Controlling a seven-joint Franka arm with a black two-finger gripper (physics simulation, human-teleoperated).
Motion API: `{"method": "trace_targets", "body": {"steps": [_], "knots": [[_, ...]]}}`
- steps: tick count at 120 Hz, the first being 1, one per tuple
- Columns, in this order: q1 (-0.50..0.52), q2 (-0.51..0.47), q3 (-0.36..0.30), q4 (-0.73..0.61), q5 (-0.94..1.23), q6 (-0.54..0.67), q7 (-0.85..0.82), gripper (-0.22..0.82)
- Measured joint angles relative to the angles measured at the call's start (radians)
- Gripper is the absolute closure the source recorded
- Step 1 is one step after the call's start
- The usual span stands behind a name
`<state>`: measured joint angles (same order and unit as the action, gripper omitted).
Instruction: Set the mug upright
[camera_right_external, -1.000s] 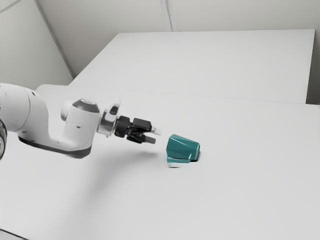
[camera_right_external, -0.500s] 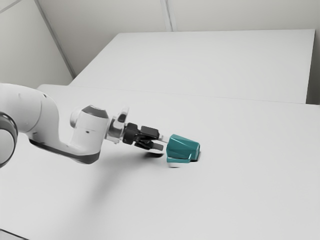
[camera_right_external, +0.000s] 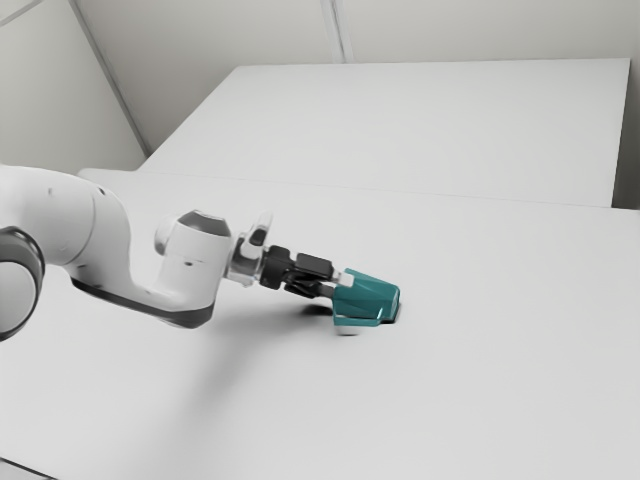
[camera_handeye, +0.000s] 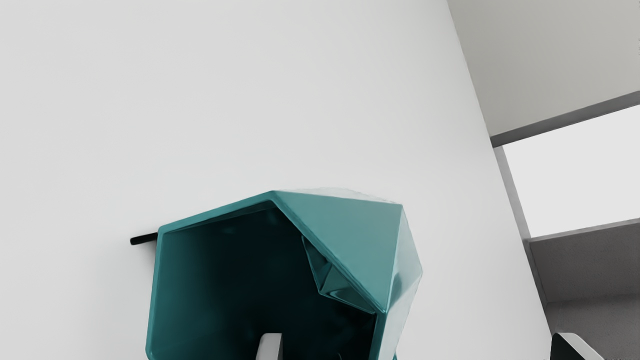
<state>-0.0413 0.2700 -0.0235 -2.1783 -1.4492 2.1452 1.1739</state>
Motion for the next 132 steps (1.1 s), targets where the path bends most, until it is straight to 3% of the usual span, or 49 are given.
{"method": "trace_targets", "body": {"steps": [61, 75, 114, 132], "knots": [[-0.027, 0.035, -0.004, 0.032, -0.008, 0.002, 0.02, 0.05], [-0.029, 0.036, -0.005, 0.032, -0.008, 0.008, 0.023, 0.16], [-0.031, 0.034, -0.004, 0.032, -0.005, 0.022, 0.029, 0.59], [-0.032, 0.03, -0.004, 0.032, -0.004, 0.028, 0.031, 0.7]]}}
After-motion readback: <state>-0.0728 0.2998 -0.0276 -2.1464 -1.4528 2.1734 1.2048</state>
